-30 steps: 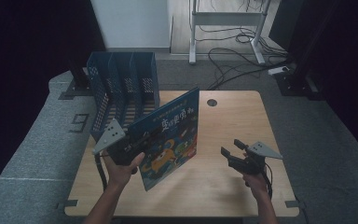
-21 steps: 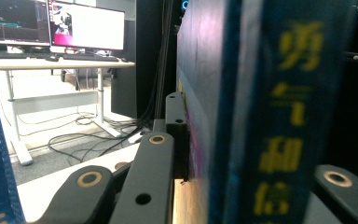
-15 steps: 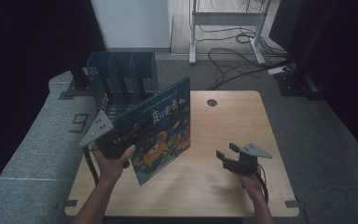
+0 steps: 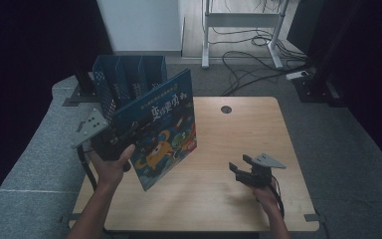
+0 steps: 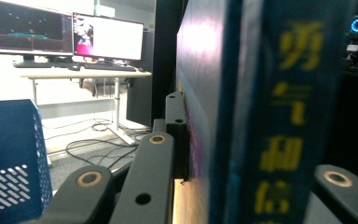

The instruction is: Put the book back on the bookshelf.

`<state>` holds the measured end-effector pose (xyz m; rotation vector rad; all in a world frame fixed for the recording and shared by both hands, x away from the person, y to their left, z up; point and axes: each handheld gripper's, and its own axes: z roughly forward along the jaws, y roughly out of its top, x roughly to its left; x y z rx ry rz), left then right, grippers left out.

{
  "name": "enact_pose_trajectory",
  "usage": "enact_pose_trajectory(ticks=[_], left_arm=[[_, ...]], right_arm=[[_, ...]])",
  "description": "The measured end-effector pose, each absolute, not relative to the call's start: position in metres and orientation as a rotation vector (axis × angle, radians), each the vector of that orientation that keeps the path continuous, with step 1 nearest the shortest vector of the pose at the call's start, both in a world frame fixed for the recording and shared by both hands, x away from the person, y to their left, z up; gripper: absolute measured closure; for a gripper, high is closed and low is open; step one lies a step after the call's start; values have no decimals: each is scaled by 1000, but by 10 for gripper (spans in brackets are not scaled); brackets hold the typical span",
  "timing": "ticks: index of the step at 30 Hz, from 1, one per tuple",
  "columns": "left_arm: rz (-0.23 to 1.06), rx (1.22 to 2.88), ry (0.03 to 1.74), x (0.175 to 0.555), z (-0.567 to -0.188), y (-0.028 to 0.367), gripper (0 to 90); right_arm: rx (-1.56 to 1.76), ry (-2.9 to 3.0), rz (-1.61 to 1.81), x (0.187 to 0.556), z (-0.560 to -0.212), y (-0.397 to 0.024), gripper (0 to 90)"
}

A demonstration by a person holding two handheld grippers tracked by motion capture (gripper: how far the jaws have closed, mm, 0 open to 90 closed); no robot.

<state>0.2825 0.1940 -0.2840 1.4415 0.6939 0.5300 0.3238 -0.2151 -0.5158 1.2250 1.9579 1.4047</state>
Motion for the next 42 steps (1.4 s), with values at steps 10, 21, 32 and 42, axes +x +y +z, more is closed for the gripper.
enact_pose_trajectory(ticks=[10, 21, 32, 42], left_arm=[[554, 1433, 713, 286, -279, 202, 825], [590, 1432, 718, 290, -268, 209, 825], [619, 1413, 754, 297, -270, 217, 825], [632, 1398, 788, 301, -271, 226, 825]], right_arm=[[1242, 1972, 1384, 326, -519, -215, 302], [1275, 1969, 1372, 329, -525, -219, 307], [1300, 1969, 1348, 331, -531, -221, 306], [1320, 1974, 1327, 333, -534, -223, 306]])
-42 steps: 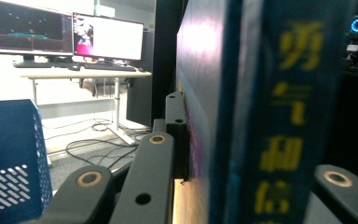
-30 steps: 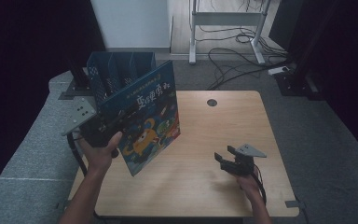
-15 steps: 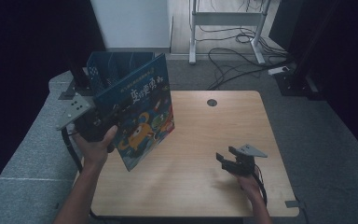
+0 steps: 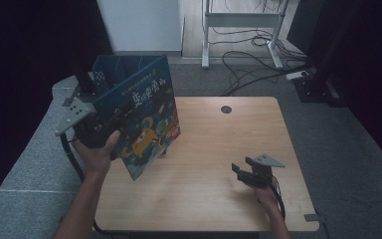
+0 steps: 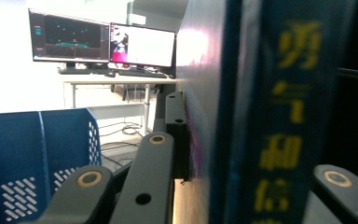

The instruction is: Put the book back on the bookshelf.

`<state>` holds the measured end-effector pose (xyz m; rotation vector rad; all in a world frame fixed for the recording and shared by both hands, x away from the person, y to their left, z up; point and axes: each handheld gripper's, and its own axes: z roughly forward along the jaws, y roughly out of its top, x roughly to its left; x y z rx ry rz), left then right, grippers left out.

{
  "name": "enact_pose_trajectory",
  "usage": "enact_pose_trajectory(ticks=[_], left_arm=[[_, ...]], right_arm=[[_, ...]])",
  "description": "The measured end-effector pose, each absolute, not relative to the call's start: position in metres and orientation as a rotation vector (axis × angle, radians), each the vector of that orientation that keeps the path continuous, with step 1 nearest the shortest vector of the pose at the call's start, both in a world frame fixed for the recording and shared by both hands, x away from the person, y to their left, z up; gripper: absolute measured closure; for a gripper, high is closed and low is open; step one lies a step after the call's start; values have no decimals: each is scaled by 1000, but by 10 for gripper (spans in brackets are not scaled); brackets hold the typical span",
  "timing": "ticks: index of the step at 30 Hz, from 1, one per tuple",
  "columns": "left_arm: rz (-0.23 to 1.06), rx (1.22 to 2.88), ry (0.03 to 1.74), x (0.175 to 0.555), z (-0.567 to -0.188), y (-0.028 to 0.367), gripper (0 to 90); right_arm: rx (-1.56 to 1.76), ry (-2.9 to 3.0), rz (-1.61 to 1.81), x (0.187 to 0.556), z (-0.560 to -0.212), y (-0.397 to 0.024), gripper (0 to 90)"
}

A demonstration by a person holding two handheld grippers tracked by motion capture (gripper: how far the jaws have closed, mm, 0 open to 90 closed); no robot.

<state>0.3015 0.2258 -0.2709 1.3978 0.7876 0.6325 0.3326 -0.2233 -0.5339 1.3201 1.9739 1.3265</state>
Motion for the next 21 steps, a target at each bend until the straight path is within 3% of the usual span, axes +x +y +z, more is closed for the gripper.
enact_pose_trajectory(ticks=[21], left_arm=[[728, 1373, 847, 306, -267, 246, 825]], right_arm=[[1333, 1991, 1295, 334, -539, -224, 306]])
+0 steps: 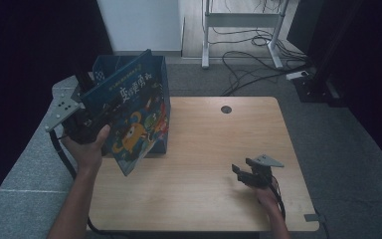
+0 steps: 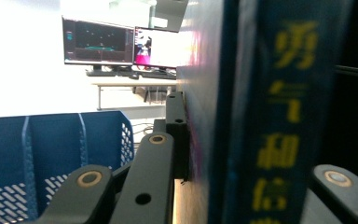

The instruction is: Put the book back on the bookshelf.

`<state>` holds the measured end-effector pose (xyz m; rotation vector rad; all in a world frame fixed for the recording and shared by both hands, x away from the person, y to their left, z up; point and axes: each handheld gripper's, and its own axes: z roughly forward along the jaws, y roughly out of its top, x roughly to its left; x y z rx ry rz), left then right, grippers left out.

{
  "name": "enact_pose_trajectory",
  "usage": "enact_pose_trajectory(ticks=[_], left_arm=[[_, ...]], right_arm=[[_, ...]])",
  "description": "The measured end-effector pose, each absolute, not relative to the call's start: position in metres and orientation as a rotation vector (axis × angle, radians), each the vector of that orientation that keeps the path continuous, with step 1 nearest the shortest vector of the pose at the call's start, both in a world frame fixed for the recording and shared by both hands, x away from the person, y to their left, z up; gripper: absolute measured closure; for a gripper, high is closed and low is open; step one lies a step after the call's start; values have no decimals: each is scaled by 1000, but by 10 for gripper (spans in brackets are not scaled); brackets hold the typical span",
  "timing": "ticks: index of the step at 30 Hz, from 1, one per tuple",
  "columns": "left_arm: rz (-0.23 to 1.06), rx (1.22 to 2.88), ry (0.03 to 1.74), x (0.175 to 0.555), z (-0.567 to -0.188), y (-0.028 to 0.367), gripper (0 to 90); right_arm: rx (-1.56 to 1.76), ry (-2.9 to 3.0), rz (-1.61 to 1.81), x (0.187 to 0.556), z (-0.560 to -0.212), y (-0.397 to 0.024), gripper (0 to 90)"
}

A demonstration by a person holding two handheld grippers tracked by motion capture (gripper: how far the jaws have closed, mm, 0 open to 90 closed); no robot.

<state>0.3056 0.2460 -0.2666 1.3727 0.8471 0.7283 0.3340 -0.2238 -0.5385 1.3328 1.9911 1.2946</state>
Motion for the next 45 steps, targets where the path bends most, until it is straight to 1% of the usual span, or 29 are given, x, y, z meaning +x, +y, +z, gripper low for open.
enact_pose_trajectory(ticks=[5, 19, 30, 38, 45], left_arm=[[764, 1373, 853, 305, -266, 249, 825], [782, 1363, 909, 314, -279, 257, 825], [802, 1354, 947, 323, -280, 260, 825], [797, 1343, 982, 336, -282, 258, 825], [827, 1364, 982, 347, -282, 249, 825]], right_arm=[[1338, 2000, 1285, 334, -540, -223, 307], [1353, 2005, 1273, 336, -544, -223, 307], [1359, 2011, 1267, 337, -545, -223, 306], [1361, 2016, 1260, 336, -546, -222, 305], [1371, 2005, 1267, 336, -545, -223, 307]])
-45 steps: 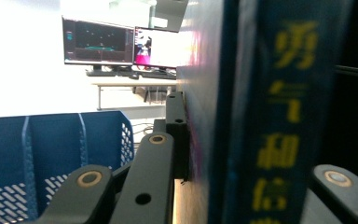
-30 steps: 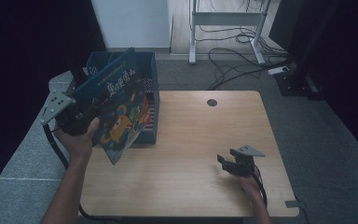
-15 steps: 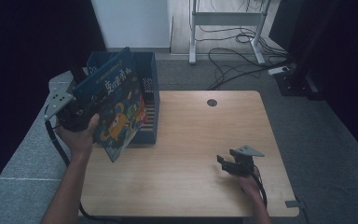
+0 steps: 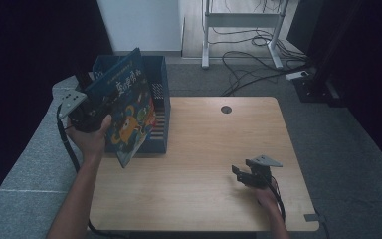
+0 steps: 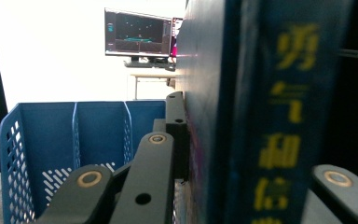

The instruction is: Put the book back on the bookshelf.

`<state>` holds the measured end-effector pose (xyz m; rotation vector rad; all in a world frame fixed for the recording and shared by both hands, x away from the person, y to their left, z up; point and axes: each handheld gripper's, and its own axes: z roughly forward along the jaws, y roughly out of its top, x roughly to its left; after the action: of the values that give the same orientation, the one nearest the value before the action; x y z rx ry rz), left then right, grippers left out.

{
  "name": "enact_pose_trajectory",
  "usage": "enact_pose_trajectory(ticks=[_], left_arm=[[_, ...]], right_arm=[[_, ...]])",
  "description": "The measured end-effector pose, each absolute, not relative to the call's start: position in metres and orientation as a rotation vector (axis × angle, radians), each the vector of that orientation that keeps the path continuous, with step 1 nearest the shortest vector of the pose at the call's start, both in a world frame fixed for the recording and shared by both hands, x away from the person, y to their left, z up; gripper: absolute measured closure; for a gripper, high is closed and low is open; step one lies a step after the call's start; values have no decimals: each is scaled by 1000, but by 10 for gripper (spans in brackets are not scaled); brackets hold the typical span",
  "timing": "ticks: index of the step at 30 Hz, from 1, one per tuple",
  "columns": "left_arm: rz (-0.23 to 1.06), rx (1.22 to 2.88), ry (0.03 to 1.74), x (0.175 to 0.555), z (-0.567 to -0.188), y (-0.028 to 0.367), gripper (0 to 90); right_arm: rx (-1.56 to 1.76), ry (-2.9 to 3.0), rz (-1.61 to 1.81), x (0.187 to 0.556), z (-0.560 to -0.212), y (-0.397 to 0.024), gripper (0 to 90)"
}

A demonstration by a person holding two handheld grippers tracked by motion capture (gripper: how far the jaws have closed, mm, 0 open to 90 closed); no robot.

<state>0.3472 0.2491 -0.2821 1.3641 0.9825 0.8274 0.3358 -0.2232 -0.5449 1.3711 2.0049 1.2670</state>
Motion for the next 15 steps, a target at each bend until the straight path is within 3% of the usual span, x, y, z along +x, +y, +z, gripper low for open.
enact_pose_trajectory(ticks=[15], left_arm=[[833, 1327, 1011, 370, -280, 237, 825]], right_arm=[[1377, 2008, 1263, 338, -547, -224, 307]])
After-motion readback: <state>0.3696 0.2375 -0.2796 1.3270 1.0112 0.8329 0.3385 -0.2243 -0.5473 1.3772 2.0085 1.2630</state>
